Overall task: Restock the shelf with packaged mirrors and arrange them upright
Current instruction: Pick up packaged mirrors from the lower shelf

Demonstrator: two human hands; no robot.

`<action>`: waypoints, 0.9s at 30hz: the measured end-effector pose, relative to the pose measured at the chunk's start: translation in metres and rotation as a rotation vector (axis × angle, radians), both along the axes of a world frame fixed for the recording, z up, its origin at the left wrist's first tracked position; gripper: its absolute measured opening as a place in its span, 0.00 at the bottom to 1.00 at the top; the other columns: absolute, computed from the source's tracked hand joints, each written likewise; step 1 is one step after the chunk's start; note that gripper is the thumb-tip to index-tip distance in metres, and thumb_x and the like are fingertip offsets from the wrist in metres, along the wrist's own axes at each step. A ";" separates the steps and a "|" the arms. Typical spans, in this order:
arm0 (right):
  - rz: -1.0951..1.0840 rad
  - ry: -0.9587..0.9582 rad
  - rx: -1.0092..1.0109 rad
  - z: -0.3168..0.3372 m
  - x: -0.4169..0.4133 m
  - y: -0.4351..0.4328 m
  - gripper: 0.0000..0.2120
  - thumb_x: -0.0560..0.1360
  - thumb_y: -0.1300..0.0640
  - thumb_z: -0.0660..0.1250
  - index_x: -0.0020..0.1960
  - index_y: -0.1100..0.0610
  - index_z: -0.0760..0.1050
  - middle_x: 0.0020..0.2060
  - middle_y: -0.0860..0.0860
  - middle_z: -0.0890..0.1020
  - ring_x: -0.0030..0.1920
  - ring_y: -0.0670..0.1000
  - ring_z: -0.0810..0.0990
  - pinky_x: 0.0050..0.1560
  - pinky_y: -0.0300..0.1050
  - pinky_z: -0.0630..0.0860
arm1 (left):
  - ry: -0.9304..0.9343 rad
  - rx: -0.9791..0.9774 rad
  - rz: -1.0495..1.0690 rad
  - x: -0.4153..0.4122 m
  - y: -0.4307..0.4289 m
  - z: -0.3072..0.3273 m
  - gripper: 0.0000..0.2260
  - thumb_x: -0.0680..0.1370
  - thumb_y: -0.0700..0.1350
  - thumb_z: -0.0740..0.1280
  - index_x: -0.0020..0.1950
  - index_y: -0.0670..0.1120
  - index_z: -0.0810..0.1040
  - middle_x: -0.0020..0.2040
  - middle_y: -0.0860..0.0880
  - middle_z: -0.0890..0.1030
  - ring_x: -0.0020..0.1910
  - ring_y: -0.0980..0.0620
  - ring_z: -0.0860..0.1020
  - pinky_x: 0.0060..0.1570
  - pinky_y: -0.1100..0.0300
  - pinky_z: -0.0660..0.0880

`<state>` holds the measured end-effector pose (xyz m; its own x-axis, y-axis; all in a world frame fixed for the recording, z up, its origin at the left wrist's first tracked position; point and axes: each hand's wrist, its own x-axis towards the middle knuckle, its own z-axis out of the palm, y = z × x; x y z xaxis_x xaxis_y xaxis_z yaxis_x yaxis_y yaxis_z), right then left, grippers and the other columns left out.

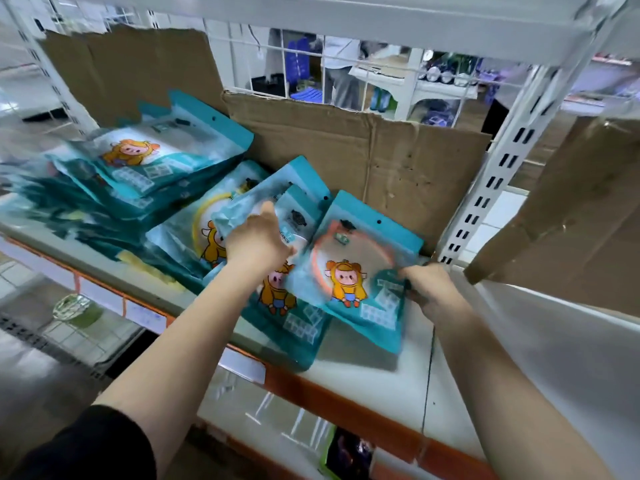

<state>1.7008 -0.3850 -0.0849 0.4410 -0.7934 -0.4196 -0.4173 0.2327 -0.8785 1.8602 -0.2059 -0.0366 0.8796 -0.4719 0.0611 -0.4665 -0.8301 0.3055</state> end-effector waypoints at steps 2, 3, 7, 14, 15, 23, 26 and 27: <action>0.070 0.020 0.003 -0.002 0.007 0.014 0.10 0.70 0.73 0.63 0.36 0.60 0.70 0.35 0.57 0.72 0.34 0.52 0.71 0.34 0.44 0.67 | 0.006 -0.063 0.005 0.005 0.002 -0.001 0.24 0.77 0.51 0.65 0.68 0.45 0.63 0.58 0.42 0.77 0.56 0.39 0.76 0.46 0.51 0.72; 0.093 0.027 0.007 -0.002 0.011 0.022 0.11 0.69 0.73 0.62 0.35 0.60 0.69 0.33 0.57 0.71 0.33 0.52 0.70 0.32 0.43 0.66 | 0.022 -0.095 0.010 0.007 0.003 -0.002 0.22 0.78 0.50 0.64 0.68 0.45 0.63 0.60 0.41 0.77 0.58 0.39 0.75 0.48 0.50 0.72; 0.057 -0.038 0.087 -0.004 0.019 0.039 0.09 0.65 0.73 0.64 0.43 0.64 0.70 0.41 0.62 0.74 0.41 0.58 0.74 0.42 0.49 0.70 | 0.105 -0.251 0.014 0.010 0.008 -0.002 0.20 0.79 0.49 0.61 0.69 0.44 0.65 0.63 0.41 0.76 0.60 0.39 0.74 0.54 0.50 0.71; -0.032 -0.222 0.078 0.010 -0.011 0.048 0.15 0.71 0.74 0.58 0.54 0.62 0.71 0.46 0.59 0.77 0.44 0.55 0.78 0.45 0.51 0.77 | 0.232 -0.599 -0.082 0.003 0.021 0.003 0.13 0.77 0.47 0.63 0.61 0.48 0.74 0.52 0.48 0.79 0.51 0.46 0.76 0.51 0.56 0.71; -0.045 -0.250 0.039 0.014 -0.017 0.048 0.14 0.71 0.75 0.57 0.49 0.60 0.71 0.43 0.58 0.76 0.42 0.55 0.77 0.45 0.51 0.76 | 0.252 -0.658 -0.100 0.000 0.021 0.004 0.12 0.78 0.46 0.63 0.61 0.47 0.74 0.51 0.49 0.79 0.50 0.47 0.75 0.50 0.57 0.69; -0.229 -0.283 -0.110 0.034 -0.103 0.039 0.11 0.72 0.74 0.58 0.42 0.59 0.72 0.32 0.55 0.76 0.31 0.54 0.78 0.33 0.44 0.75 | 0.343 -0.875 -0.187 -0.041 -0.002 0.013 0.09 0.78 0.44 0.65 0.57 0.43 0.77 0.46 0.49 0.78 0.44 0.50 0.75 0.44 0.61 0.67; -0.335 -0.299 -0.170 0.037 -0.150 0.030 0.08 0.74 0.69 0.62 0.50 0.60 0.72 0.37 0.55 0.78 0.35 0.52 0.79 0.35 0.47 0.77 | 0.601 -0.961 -0.248 -0.073 -0.021 0.015 0.06 0.78 0.41 0.65 0.55 0.46 0.76 0.44 0.51 0.78 0.44 0.53 0.75 0.44 0.63 0.70; -0.370 -0.288 -0.185 0.035 -0.165 0.028 0.08 0.75 0.69 0.62 0.51 0.60 0.72 0.39 0.55 0.78 0.37 0.54 0.78 0.38 0.49 0.77 | 0.683 -0.990 -0.251 -0.085 -0.027 0.014 0.06 0.78 0.39 0.65 0.54 0.45 0.75 0.44 0.52 0.79 0.43 0.54 0.75 0.43 0.66 0.70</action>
